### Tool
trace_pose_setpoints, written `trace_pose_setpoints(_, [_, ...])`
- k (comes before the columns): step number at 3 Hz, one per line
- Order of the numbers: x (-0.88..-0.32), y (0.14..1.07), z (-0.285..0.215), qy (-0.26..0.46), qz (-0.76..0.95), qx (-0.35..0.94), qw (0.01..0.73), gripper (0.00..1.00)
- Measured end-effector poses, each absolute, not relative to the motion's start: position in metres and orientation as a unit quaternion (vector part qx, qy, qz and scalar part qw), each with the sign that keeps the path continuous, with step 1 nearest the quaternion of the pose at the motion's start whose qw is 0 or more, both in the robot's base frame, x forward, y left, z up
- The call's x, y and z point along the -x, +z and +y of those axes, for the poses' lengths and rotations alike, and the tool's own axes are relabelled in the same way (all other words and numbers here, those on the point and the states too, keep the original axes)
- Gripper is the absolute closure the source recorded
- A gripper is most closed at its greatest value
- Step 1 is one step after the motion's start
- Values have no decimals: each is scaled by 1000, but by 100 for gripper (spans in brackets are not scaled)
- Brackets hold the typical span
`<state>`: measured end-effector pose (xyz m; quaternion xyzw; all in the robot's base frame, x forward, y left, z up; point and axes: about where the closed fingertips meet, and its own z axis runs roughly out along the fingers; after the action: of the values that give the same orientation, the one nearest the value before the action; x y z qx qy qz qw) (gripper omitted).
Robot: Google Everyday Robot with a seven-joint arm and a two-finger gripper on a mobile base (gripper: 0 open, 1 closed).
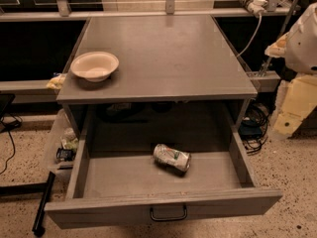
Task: Pick 7up can from top drawer and place on counter
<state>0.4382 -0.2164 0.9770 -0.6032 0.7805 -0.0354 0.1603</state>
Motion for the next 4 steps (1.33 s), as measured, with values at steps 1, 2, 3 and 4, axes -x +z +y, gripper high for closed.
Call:
trace_pose_setpoints(1, [-438,977,-216,-35,781,603,160,0])
trace_pose_setpoints(2, [-438,977,-216,-35,781,603,160,19])
trace_pose_setpoints(3, [-444,950,-212,-18,783,596,175,42])
trace_pose_setpoints(4, [-451,881,-195,32,793,577,193,65])
